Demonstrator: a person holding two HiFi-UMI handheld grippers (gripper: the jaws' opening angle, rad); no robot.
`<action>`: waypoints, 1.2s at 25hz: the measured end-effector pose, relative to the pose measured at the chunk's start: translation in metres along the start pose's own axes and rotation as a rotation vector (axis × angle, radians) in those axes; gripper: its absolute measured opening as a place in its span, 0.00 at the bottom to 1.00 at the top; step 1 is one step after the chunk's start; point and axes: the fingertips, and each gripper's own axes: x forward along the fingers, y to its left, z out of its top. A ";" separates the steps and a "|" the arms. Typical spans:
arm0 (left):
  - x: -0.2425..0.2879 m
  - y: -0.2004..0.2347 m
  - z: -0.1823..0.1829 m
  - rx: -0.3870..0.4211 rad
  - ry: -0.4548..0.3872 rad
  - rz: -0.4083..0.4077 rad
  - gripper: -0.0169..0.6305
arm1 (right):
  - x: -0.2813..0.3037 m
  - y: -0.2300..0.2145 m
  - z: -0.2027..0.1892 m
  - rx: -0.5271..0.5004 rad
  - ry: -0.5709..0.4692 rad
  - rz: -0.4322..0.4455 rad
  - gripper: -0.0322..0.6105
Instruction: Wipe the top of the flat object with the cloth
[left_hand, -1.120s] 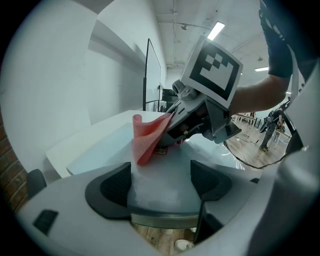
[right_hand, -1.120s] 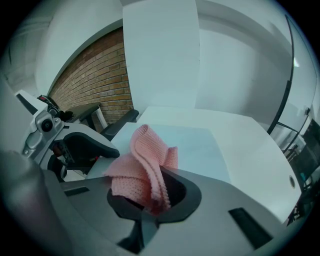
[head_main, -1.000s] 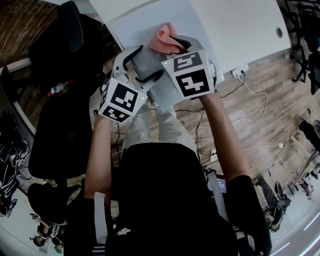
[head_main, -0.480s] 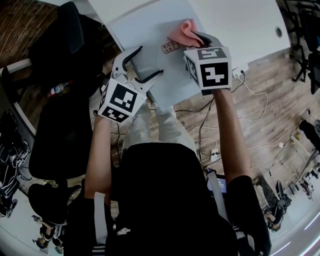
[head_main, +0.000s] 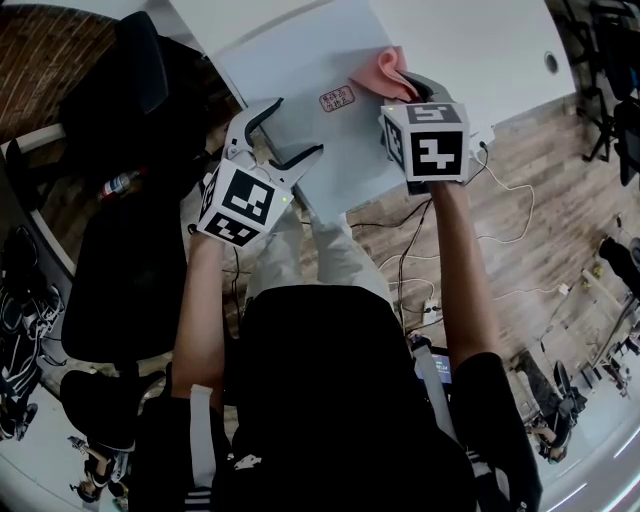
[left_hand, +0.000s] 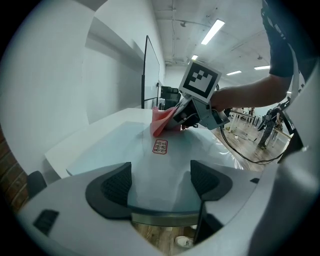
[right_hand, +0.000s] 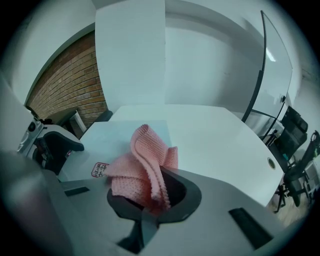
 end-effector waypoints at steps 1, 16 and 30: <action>0.000 0.001 0.000 -0.001 0.006 0.001 0.59 | -0.001 0.001 -0.001 -0.002 0.003 0.000 0.12; -0.001 -0.005 0.008 -0.133 0.075 0.006 0.55 | -0.018 0.019 -0.017 0.053 0.092 0.110 0.12; -0.048 0.003 0.075 -0.068 0.029 0.030 0.35 | -0.062 0.048 0.015 0.099 0.028 0.193 0.12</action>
